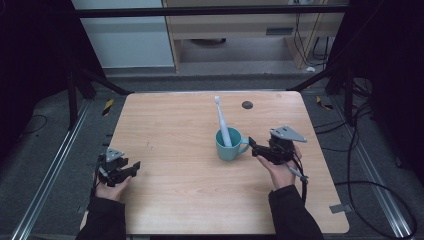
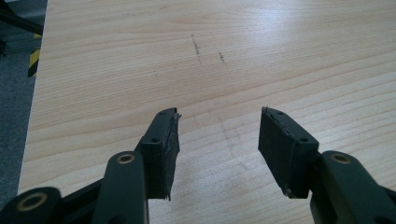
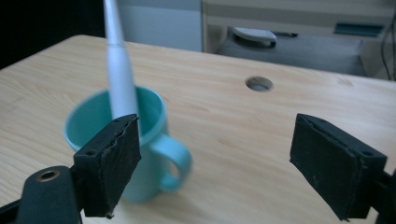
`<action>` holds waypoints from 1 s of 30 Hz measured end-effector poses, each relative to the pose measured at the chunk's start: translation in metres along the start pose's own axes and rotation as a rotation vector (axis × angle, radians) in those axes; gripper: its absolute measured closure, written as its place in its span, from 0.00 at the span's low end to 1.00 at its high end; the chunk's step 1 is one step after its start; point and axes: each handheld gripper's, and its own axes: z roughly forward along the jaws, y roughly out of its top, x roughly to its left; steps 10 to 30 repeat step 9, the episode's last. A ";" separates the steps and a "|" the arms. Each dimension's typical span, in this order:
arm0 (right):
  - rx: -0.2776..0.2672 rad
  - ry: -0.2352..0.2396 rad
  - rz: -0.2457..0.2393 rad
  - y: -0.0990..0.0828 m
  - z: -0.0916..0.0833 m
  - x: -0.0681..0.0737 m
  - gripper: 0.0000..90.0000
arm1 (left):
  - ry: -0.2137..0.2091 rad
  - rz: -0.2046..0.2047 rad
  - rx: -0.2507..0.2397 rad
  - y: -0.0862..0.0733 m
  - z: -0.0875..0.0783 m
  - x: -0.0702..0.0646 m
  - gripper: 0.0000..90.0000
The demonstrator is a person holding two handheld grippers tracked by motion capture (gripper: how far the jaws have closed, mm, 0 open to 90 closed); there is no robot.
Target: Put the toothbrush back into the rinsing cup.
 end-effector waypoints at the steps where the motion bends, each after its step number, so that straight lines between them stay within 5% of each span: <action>1: -0.004 -0.007 0.009 -0.005 -0.004 -0.004 0.18 | 0.000 -0.001 -0.001 0.000 0.000 0.000 0.52; 5: 0.019 -0.007 0.040 -0.023 -0.016 -0.019 0.18 | -0.003 -0.008 0.000 -0.001 0.001 0.001 0.51; 9: 0.057 -0.025 0.010 -0.037 -0.019 -0.031 0.17 | -0.002 -0.010 0.008 -0.001 0.001 0.002 0.50; 30: 0.057 -0.025 0.010 -0.037 -0.019 -0.031 0.17 | -0.002 -0.010 0.008 -0.001 0.001 0.002 0.50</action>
